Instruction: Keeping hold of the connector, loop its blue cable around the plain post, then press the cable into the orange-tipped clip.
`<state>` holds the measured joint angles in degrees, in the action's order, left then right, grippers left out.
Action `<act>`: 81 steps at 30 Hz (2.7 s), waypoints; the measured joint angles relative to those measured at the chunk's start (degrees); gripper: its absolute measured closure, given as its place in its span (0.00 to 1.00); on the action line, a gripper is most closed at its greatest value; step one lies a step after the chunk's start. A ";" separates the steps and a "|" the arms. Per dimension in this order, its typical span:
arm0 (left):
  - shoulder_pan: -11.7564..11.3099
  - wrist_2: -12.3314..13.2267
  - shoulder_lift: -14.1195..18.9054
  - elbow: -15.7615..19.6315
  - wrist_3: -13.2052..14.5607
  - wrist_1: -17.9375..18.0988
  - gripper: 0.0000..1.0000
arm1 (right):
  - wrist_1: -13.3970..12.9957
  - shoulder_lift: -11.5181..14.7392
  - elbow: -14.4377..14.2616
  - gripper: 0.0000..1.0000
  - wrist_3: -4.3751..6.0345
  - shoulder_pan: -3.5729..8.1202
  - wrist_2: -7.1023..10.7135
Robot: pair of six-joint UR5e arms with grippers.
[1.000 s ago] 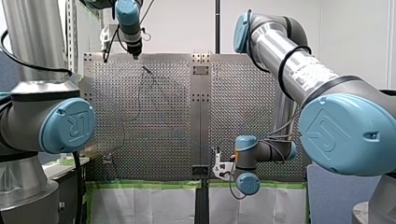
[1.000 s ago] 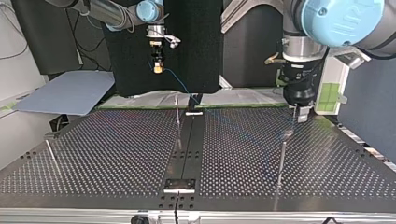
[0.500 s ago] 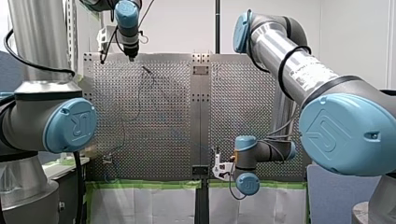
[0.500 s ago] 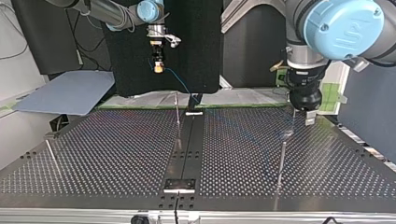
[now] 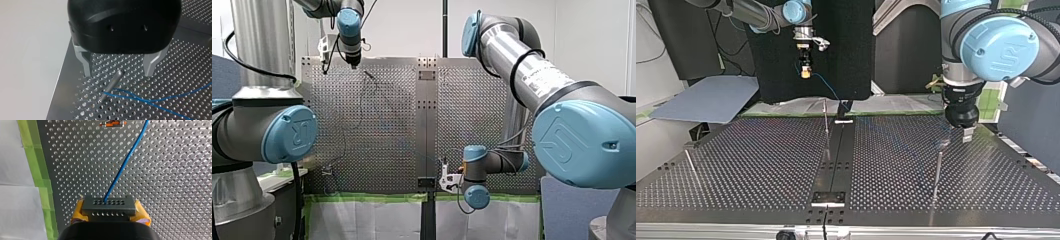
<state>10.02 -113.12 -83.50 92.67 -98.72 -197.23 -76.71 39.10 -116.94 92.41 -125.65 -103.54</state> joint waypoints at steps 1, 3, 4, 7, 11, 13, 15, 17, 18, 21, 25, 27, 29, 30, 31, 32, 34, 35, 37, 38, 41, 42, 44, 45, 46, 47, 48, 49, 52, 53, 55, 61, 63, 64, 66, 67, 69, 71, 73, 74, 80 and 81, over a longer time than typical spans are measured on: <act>-0.03 -0.12 0.01 0.00 -0.02 -0.03 0.00 | 0.01 0.00 0.00 1.00 0.00 0.00 0.00; -0.04 -0.24 0.03 0.00 -0.05 -0.06 0.00 | 0.09 0.02 0.00 1.00 -0.01 0.01 0.01; -0.05 -0.28 0.01 0.00 -0.08 -0.08 0.00 | 0.13 0.01 0.00 1.00 -0.01 0.01 0.00; -0.06 -0.35 0.00 0.00 -0.10 -0.11 0.00 | 0.20 0.01 0.00 1.00 -0.01 0.01 0.00; -0.08 -0.38 0.00 0.00 -0.14 -0.13 0.00 | 0.22 0.01 0.00 1.00 0.00 0.01 0.02; -0.07 -0.39 -0.01 0.01 -0.19 -0.15 0.00 | 0.23 0.02 0.00 1.00 0.03 0.01 0.04; -0.07 -0.39 0.01 0.00 -0.23 -0.16 0.00 | 0.23 0.03 0.00 1.00 0.04 0.01 0.03; -0.07 -0.42 0.00 0.01 -0.18 -0.18 0.00 | 0.29 0.04 0.00 1.00 0.05 0.01 0.03; -0.04 -0.44 -0.01 0.01 -0.12 -0.18 0.00 | 0.32 0.05 0.00 1.00 0.06 0.01 0.02; 0.21 -0.46 -0.01 0.01 0.71 -0.10 0.00 | 0.30 0.02 0.00 1.00 0.16 0.01 0.08; 1.00 -0.45 -0.03 0.02 3.07 0.93 0.00 | 0.27 0.03 0.00 1.00 0.41 0.01 0.35; 1.33 -0.40 -0.04 0.01 4.23 1.59 0.00 | 0.25 0.04 0.00 1.00 0.46 0.01 0.40; 1.79 -0.38 -0.15 0.01 5.50 2.14 0.00 | 0.22 0.04 0.00 1.00 0.51 0.01 0.42; 2.06 -0.45 -0.27 0.01 5.99 2.40 0.00 | 0.19 0.03 0.01 1.00 0.53 0.01 0.43; 2.52 -0.73 -0.54 0.01 6.64 2.85 0.00 | 0.15 0.04 0.01 1.00 0.55 0.01 0.45; 2.91 -1.03 -0.79 0.00 7.14 3.24 0.00 | 0.07 0.03 0.01 1.00 0.56 0.00 0.47; 3.92 -1.90 -1.59 -0.09 8.27 4.19 0.00 | -0.02 0.03 0.01 1.00 0.57 0.01 0.54; 4.41 -2.36 -2.03 -0.21 8.80 4.69 0.00 | -0.05 0.04 0.01 1.00 0.58 0.00 0.62; 5.60 -3.51 -3.15 -0.81 10.01 5.86 0.00 | -0.05 0.03 0.01 1.00 0.59 0.00 0.70; 6.13 -4.03 -3.67 -1.20 10.55 6.39 0.00 | -0.06 0.03 0.00 1.00 0.59 0.00 0.74; 7.89 -5.78 -5.41 -2.70 12.33 8.15 0.00 | -0.08 0.03 0.01 1.00 0.59 -0.01 0.77; 8.42 -6.32 -5.93 -3.18 12.86 8.71 0.00 | -0.08 0.02 0.00 1.00 0.61 -0.01 0.78; 9.67 -7.56 -7.19 -4.22 14.10 9.93 0.00 | -0.10 0.01 0.00 1.00 0.64 -0.04 0.79; 10.20 -8.10 -7.71 -4.61 14.64 10.49 0.00 | -0.11 0.01 0.00 1.00 0.65 -0.04 0.79; 10.92 -8.82 -8.43 -5.03 15.36 11.19 0.00 | -0.11 0.01 0.00 1.00 0.66 -0.05 0.79; 11.46 -9.35 -8.97 -5.27 15.90 11.72 0.00 | -0.12 0.01 0.00 1.00 0.67 -0.05 0.79; 11.97 -9.87 -9.49 -5.45 16.42 12.26 0.00 | -0.12 0.00 0.00 1.00 0.67 -0.05 0.79; 12.65 -10.55 -10.16 -5.62 17.09 12.91 0.00 | -0.12 0.00 0.00 1.00 0.67 -0.05 0.79; 14.42 -12.32 -11.87 -5.80 18.86 14.57 0.00 | -0.24 0.00 0.00 1.00 0.68 -0.05 0.81; 14.93 -12.82 -12.24 -5.82 19.36 14.93 0.00 | -0.29 0.00 -0.01 1.00 0.68 -0.05 0.86; 16.08 -13.98 -12.76 -5.84 20.52 15.57 0.00 | -0.34 0.00 0.01 1.00 0.68 -0.05 0.95; 18.64 -17.36 -14.46 -5.88 23.97 16.52 0.00 | -0.34 0.01 0.00 1.00 0.68 -0.06 1.04; 18.78 -17.89 -15.28 -6.04 24.92 16.60 0.00 | -0.21 0.00 0.00 1.00 0.65 -0.07 1.05; 18.80 -18.10 -15.90 -6.24 25.58 16.64 0.00 | -0.16 0.00 0.00 1.00 0.65 -0.08 1.05; 18.71 -18.27 -16.87 -6.62 26.32 16.69 0.00 | -0.09 0.01 0.00 1.00 0.63 -0.13 1.06; 18.59 -18.33 -17.54 -6.91 26.62 16.82 0.00 | -0.07 0.01 0.01 1.00 0.62 -0.14 1.05; 18.34 -18.37 -18.57 -7.35 26.88 17.26 0.00 | -0.08 0.01 0.00 1.00 0.62 -0.17 1.06; 17.98 -18.40 -19.40 -7.91 27.01 17.69 0.00 | -0.19 0.01 0.00 1.00 0.65 -0.21 1.06; 17.58 -18.37 -19.80 -8.27 27.07 17.97 0.00 | -0.29 0.01 0.02 1.00 0.66 -0.23 1.06; 17.39 -18.31 -19.90 -8.35 27.07 18.12 0.00 | -0.34 0.02 0.05 1.00 0.67 -0.23 1.06; 16.52 -18.05 -21.11 -8.92 27.09 18.67 0.00 | -0.41 0.01 0.15 1.00 0.68 -0.25 1.06; 16.40 -18.03 -21.47 -9.14 27.10 18.53 0.00 | -0.40 0.01 0.15 1.00 0.68 -0.25 1.06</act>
<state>26.42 -131.15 -104.97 83.53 -71.63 -178.69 -77.11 39.11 -116.79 93.09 -125.90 -102.48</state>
